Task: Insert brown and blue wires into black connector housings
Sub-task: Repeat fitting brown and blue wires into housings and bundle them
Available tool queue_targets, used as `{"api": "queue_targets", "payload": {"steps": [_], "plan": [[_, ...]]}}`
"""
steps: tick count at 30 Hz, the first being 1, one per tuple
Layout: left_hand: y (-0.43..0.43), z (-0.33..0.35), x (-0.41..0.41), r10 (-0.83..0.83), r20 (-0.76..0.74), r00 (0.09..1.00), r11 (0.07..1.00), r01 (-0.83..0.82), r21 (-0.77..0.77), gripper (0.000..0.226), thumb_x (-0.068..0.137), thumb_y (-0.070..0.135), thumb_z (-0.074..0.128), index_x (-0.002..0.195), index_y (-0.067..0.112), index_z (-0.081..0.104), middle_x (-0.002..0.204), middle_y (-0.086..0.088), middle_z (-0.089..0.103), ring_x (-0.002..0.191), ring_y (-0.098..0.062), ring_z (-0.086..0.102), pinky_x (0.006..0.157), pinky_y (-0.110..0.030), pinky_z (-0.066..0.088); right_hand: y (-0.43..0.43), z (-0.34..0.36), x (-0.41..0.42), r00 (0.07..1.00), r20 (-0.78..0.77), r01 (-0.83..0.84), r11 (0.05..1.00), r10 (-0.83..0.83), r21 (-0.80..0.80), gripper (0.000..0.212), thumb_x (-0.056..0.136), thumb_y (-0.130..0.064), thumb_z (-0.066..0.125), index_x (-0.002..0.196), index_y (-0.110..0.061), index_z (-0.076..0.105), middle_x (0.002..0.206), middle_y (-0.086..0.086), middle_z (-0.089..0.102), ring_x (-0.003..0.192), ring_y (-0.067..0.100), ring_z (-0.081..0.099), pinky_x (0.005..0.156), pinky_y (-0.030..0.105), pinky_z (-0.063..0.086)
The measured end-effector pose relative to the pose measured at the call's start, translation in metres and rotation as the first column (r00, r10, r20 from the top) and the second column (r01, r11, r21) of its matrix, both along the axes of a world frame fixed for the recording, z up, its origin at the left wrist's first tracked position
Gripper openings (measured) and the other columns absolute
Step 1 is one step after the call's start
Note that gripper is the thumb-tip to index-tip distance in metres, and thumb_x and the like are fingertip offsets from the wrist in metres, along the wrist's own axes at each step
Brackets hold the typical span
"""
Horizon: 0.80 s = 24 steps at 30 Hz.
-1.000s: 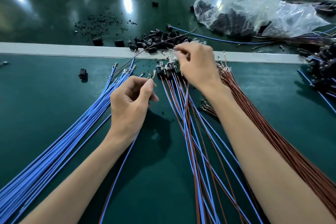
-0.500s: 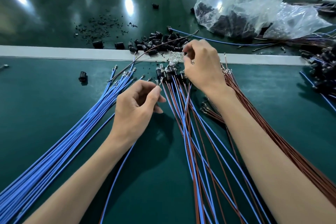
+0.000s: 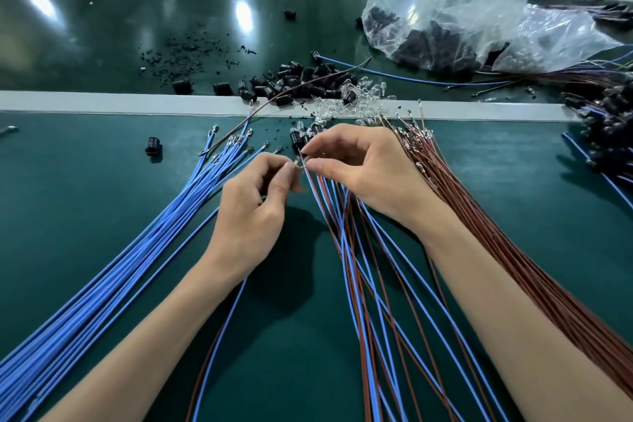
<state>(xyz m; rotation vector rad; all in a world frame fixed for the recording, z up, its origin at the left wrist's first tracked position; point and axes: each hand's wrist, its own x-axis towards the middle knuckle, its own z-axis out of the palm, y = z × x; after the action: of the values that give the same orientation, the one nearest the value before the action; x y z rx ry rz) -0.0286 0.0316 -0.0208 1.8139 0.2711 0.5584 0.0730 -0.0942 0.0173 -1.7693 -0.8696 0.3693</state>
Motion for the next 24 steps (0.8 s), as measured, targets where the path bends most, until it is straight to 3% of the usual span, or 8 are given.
{"api": "queue_targets", "payload": {"steps": [1,3,7,11,16,24], "plan": [[-0.0001,0.0003,-0.0002,0.021,-0.002,1.000,1.000,-0.021,-0.004,0.012,0.090,0.028,0.049,0.082,0.025,0.057,0.070,0.008,0.062,0.056,-0.011,0.046,0.055,-0.034,0.039,-0.0006,-0.0019,-0.0001,1.000,0.015,0.009,1.000,-0.009,-0.003,0.011,0.081,-0.004,0.072,0.091,-0.006,0.071,0.084,0.008,0.072,0.077,0.018,0.067,0.076,0.025,0.054],[0.0001,0.0022,-0.0011,0.041,-0.003,0.999,0.999,-0.041,-0.002,0.013,0.090,0.029,0.050,0.081,0.023,0.058,0.070,0.004,0.062,0.057,-0.013,0.047,0.058,-0.036,0.040,-0.0012,-0.0045,-0.0002,0.999,0.041,0.010,1.000,-0.009,-0.028,0.008,0.081,-0.005,0.072,0.089,-0.007,0.071,0.081,0.006,0.071,0.072,0.011,0.064,0.073,0.020,0.051],[-0.0001,0.0046,-0.0023,0.018,-0.020,1.000,1.000,-0.018,0.012,0.009,0.089,0.023,0.058,0.080,0.024,0.062,0.069,0.006,0.063,0.059,-0.002,0.051,0.059,-0.017,0.042,-0.0028,-0.0064,0.0007,0.996,0.086,0.006,0.997,0.001,-0.078,0.005,0.083,-0.007,0.071,0.088,-0.007,0.072,0.079,0.004,0.071,0.068,0.009,0.062,0.069,0.018,0.050],[-0.0003,0.0047,-0.0041,0.011,-0.032,0.999,1.000,-0.011,0.013,0.003,0.085,0.021,0.064,0.082,0.023,0.064,0.071,0.004,0.065,0.065,-0.005,0.058,0.063,-0.013,0.046,-0.0034,-0.0081,0.0015,0.993,0.119,0.002,0.989,0.016,-0.146,0.007,0.085,-0.011,0.069,0.091,-0.007,0.070,0.077,-0.001,0.068,0.065,0.001,0.056,0.066,0.010,0.044],[0.0002,0.0030,-0.0017,0.045,-0.053,0.998,0.997,-0.042,0.065,0.008,0.087,0.017,0.068,0.082,0.022,0.065,0.069,0.005,0.065,0.062,-0.003,0.057,0.060,-0.014,0.045,-0.0034,-0.0077,0.0039,0.993,0.106,-0.028,0.988,0.045,-0.152,0.006,0.086,-0.013,0.069,0.092,-0.011,0.070,0.082,0.003,0.071,0.075,0.016,0.064,0.073,0.022,0.049],[0.0004,0.0053,-0.0024,0.024,-0.039,0.999,0.994,-0.019,0.111,0.013,0.088,0.021,0.066,0.075,0.023,0.065,0.067,0.006,0.064,0.056,0.000,0.051,0.055,-0.009,0.037,-0.0066,-0.0055,0.0078,0.998,0.016,-0.064,0.991,0.066,-0.116,0.002,0.084,-0.012,0.071,0.085,-0.012,0.071,0.079,0.003,0.070,0.071,0.011,0.062,0.072,0.023,0.050]]}}
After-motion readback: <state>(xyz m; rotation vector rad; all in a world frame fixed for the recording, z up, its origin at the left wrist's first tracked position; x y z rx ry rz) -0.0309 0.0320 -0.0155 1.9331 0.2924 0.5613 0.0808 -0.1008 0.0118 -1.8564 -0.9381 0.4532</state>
